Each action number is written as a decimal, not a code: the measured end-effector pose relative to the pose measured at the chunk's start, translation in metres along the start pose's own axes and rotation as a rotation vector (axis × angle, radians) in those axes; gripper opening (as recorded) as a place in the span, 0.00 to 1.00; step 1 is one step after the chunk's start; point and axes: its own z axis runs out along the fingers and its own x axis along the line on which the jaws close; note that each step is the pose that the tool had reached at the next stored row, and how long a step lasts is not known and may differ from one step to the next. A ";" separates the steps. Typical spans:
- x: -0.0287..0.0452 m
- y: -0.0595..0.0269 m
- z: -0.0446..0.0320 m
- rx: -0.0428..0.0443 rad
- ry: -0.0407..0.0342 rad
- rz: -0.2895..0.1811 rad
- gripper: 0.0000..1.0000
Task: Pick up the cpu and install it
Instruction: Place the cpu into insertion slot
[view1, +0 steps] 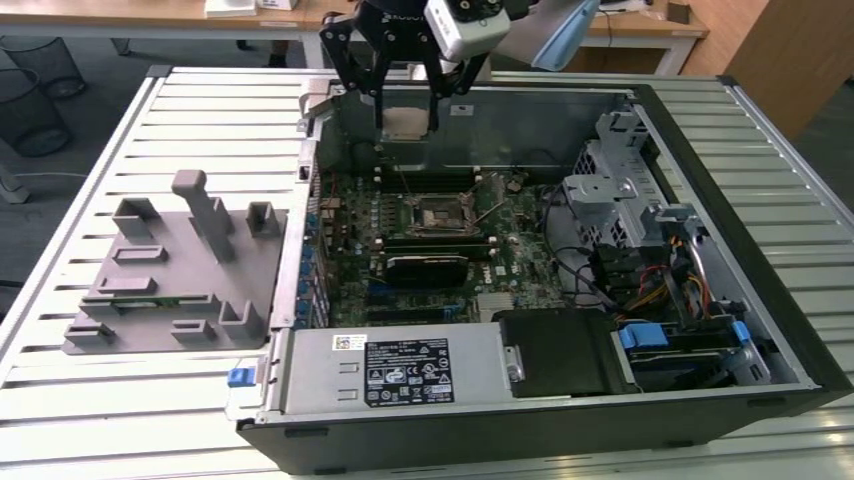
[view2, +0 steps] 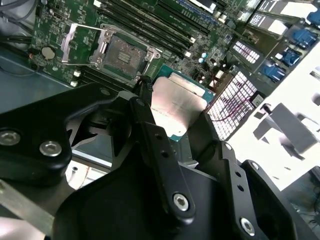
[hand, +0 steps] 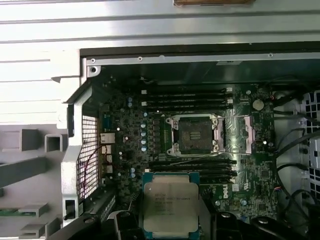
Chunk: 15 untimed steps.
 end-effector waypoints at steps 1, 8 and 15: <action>0.0000 0.0000 0.0003 -0.0003 -0.0012 0.017 0.53; 0.0000 -0.0001 0.0019 -0.0013 -0.0088 0.139 0.53; 0.0000 -0.0001 0.0036 -0.0023 -0.0167 0.238 0.53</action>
